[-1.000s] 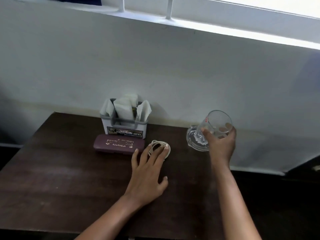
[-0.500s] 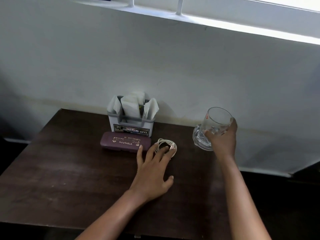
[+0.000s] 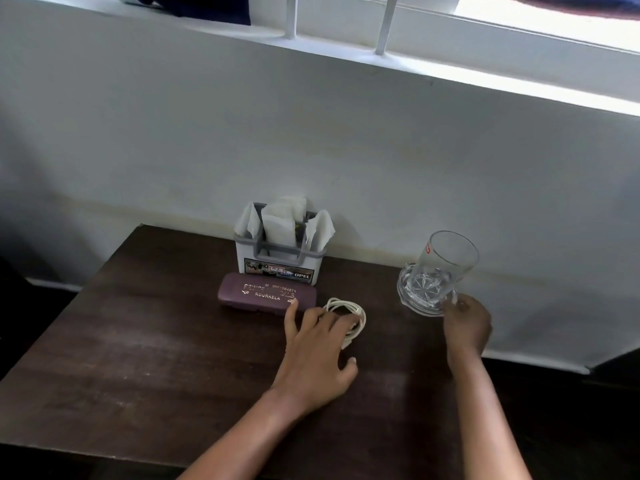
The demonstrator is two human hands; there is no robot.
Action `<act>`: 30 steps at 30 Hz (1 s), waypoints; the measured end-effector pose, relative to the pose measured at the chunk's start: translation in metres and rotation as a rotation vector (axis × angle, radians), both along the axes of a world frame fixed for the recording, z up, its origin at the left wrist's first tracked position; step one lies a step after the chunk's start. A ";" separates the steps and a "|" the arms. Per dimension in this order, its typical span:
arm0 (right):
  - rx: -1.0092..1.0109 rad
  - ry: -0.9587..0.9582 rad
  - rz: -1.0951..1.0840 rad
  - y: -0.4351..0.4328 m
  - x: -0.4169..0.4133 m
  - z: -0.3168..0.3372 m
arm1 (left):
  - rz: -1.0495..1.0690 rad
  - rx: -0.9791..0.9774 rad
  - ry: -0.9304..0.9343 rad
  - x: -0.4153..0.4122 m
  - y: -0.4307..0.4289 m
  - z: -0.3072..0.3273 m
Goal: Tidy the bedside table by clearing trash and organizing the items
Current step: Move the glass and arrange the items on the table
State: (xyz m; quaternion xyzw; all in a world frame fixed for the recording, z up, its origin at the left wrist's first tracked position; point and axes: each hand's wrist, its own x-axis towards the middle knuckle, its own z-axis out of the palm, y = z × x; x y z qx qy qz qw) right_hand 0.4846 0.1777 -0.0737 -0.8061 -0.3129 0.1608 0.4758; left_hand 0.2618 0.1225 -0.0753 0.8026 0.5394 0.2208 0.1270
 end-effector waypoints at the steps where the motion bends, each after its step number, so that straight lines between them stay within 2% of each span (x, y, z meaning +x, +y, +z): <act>1: -0.002 -0.009 -0.005 0.001 0.001 -0.002 | 0.012 0.008 -0.013 0.000 0.000 -0.001; 6: 0.052 0.033 0.041 0.006 -0.006 -0.011 | 0.076 0.079 -0.065 0.003 0.002 -0.005; 14: -0.001 0.052 0.328 0.024 -0.045 -0.012 | 0.299 0.132 -0.090 -0.013 0.016 -0.004; 18: -0.032 -0.050 0.487 0.026 -0.062 -0.012 | 0.342 0.072 -0.008 -0.015 0.016 -0.004; 23: -0.075 -0.081 0.544 0.028 -0.069 -0.012 | 0.328 -0.018 0.003 -0.016 0.015 -0.004; 27: -0.082 -0.036 0.545 0.026 -0.069 -0.012 | 0.328 -0.017 0.029 -0.016 0.014 -0.002; 30: -0.029 0.205 0.445 0.021 -0.070 -0.004 | 0.313 -0.039 -0.020 -0.023 0.015 0.005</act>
